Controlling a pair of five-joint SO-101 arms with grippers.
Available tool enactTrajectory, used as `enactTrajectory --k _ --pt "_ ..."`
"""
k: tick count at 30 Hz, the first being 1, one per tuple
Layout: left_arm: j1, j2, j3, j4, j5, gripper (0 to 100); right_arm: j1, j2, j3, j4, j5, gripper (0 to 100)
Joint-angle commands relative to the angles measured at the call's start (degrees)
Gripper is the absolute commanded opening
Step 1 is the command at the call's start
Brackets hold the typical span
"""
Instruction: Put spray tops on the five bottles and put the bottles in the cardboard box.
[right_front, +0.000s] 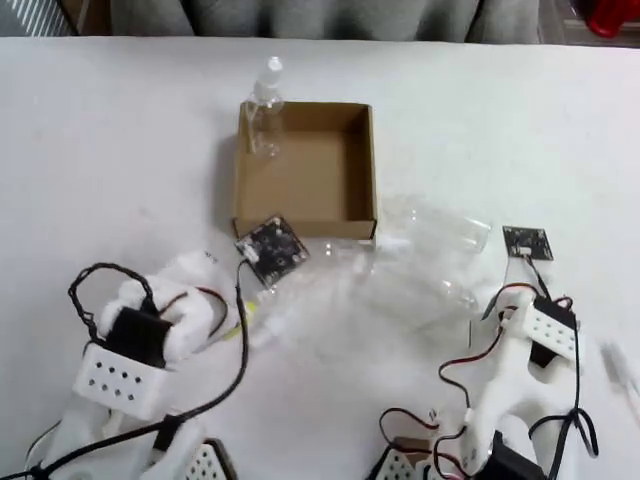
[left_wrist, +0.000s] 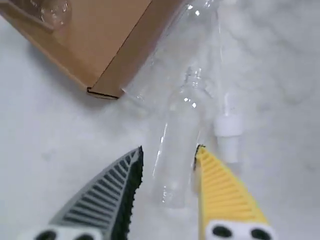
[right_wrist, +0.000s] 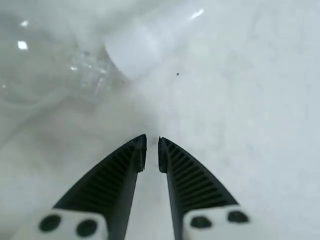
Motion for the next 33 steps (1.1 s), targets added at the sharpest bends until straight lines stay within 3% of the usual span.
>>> enactTrajectory --k 1,8,15,18,24,33 --pt "1.98 -1.01 -3.87 0.44 -1.93 17 -0.66 -1.1 -0.18 -0.57 0.44 1.7" --pt "3.91 7.69 -4.84 -0.53 -10.11 17 -0.66 -1.1 -0.18 -0.66 0.44 1.7" --pt "4.0 24.22 -14.42 -1.58 -10.55 18 -0.66 -1.1 -0.18 -0.66 0.44 1.7" --pt "4.62 28.79 -17.23 -1.32 -10.64 24 -0.66 -1.1 0.0 -1.63 0.53 1.7" --pt "5.05 34.33 -17.93 -2.02 -14.86 28 -0.66 -1.1 0.26 -1.8 1.85 1.7" --pt "3.03 40.31 -17.93 -9.93 -15.65 28 -0.66 -1.19 0.26 -1.54 4.04 1.6"
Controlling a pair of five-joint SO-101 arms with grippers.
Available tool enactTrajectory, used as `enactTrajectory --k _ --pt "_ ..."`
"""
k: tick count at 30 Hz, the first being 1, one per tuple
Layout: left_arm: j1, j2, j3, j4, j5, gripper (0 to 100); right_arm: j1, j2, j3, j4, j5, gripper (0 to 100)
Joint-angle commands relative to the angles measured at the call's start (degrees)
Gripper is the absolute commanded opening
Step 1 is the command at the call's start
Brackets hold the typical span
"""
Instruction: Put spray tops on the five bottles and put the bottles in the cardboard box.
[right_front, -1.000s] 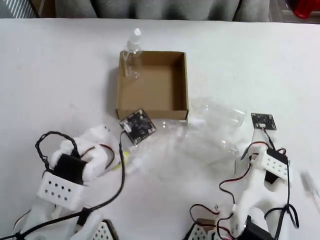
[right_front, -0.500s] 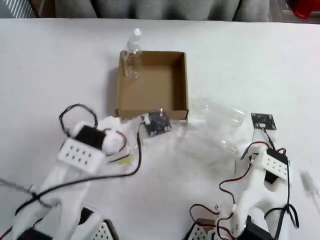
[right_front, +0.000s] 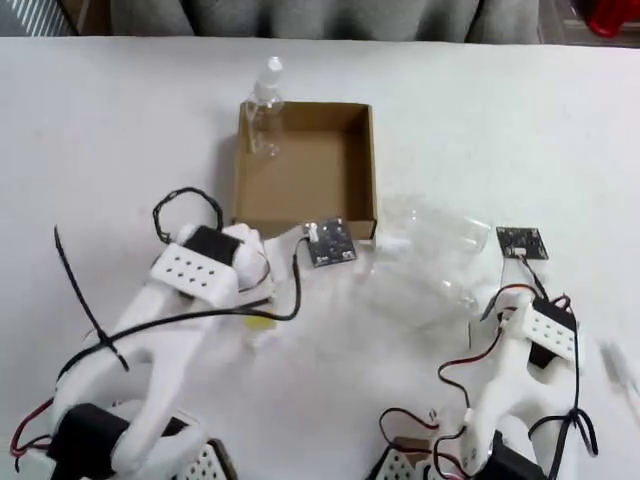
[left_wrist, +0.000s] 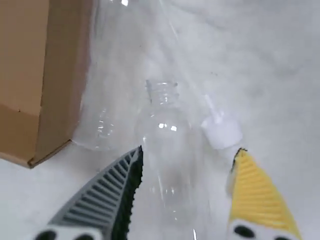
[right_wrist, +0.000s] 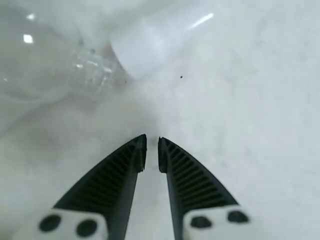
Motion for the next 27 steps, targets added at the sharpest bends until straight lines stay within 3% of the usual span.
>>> enactTrajectory --k 1,27 --pt "-0.57 1.36 -3.43 -3.69 -0.62 28 -0.57 -1.19 -0.35 -0.48 0.79 1.6" --pt "-4.35 4.18 3.34 -15.56 -3.08 33 -0.57 -1.19 -0.26 -0.31 0.79 1.6"
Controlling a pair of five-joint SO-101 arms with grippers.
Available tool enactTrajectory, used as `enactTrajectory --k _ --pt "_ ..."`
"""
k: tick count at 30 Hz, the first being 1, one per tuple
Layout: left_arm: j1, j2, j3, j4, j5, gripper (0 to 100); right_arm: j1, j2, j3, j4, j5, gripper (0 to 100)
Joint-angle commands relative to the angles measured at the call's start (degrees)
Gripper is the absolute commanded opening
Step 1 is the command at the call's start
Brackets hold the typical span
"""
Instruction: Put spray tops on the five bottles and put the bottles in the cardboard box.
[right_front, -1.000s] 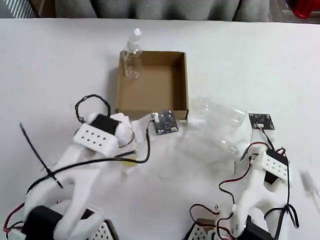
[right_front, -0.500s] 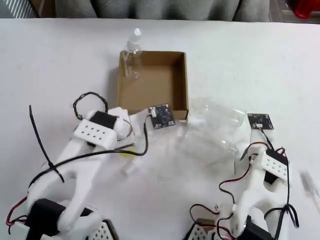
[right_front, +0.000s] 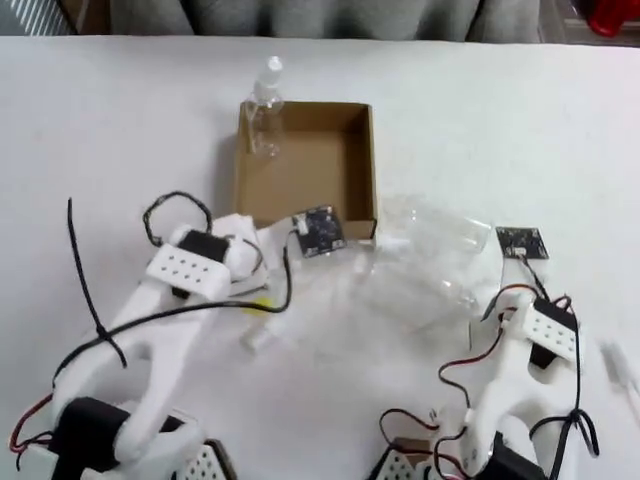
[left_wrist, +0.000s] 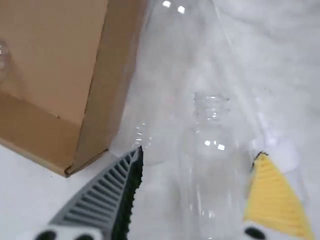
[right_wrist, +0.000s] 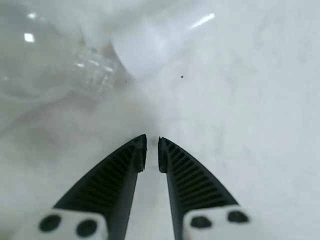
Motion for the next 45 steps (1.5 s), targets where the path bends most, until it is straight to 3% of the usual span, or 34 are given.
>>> enactTrajectory --k 1,8,27,45 --pt "-0.48 3.56 -1.23 -1.49 -0.44 33 -0.57 -1.19 -0.26 -0.31 0.44 1.6" --pt "-3.03 15.78 -9.76 -0.18 -0.26 33 -0.57 -1.19 -0.26 -0.31 0.44 1.6" --pt "-2.77 15.78 -10.46 2.02 -0.18 33 -0.57 -1.19 -0.26 -0.48 0.53 1.6" --pt "-2.95 -1.27 -4.57 7.38 -0.26 33 -0.57 -1.19 -0.26 -0.66 0.53 1.6"
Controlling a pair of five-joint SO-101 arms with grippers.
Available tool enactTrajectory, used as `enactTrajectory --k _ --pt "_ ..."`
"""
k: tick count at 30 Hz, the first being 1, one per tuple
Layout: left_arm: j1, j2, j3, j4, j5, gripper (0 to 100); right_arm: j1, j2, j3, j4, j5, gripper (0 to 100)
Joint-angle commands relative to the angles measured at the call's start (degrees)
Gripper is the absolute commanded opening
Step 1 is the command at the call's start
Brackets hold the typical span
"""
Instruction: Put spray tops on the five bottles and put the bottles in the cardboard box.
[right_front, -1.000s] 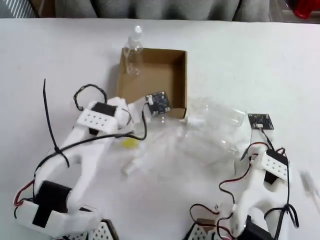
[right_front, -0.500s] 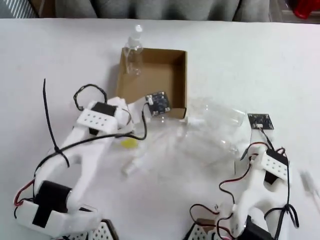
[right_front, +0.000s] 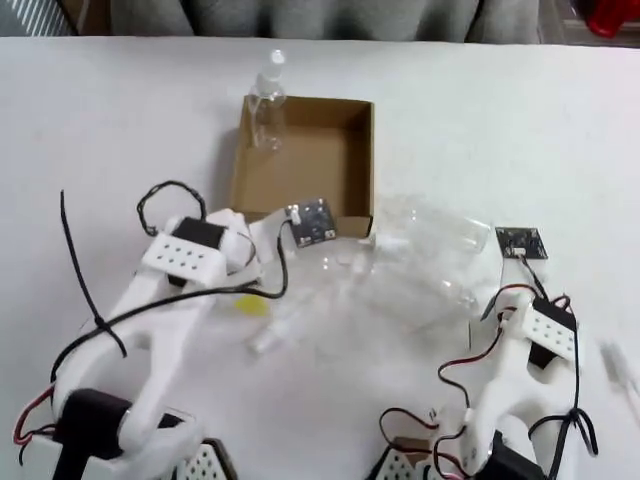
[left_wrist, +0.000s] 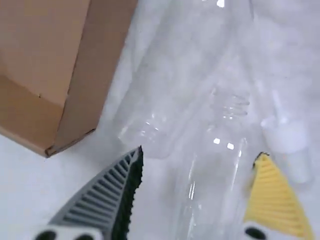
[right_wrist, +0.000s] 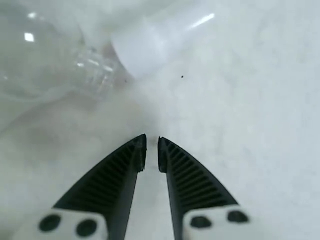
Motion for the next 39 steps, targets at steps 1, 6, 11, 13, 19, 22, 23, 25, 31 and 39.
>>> enactTrajectory --k 1,6,11,13,19,22,23,25,31,39 --pt "-0.57 -3.21 -0.18 1.49 -0.44 33 -0.57 -1.19 -0.26 -0.66 0.53 1.6" --pt "-0.57 -3.3 2.11 1.49 -2.99 33 -0.57 -1.19 -0.26 -0.57 0.53 1.6" --pt "-0.57 -3.03 3.69 1.05 -3.87 33 -0.57 -1.19 -0.26 -0.57 0.53 1.6" --pt "-0.57 -2.95 3.78 0.97 -4.48 33 -0.48 -1.19 -0.26 -0.57 0.53 1.6" --pt "-0.57 -2.77 3.96 0.44 -6.59 33 -0.48 -1.19 -0.26 -0.48 0.53 1.6" --pt "-0.57 -2.77 6.42 -3.25 -6.68 33 -0.48 -1.19 -0.26 -0.48 0.53 1.6" --pt "-0.57 -2.77 7.21 -4.4 -6.68 33 -0.48 -1.19 -0.26 -0.48 0.53 1.6" --pt "-0.66 -2.77 7.82 -5.36 -6.68 33 -0.48 -1.19 -0.26 -0.48 0.53 1.6" --pt "-0.66 -2.68 8.26 -7.03 -6.68 33 -0.48 -1.19 -0.26 -0.4 0.53 1.6" --pt "-0.66 4.62 4.31 -7.65 -6.86 24 -0.48 -1.19 -0.26 -0.4 0.53 1.6"
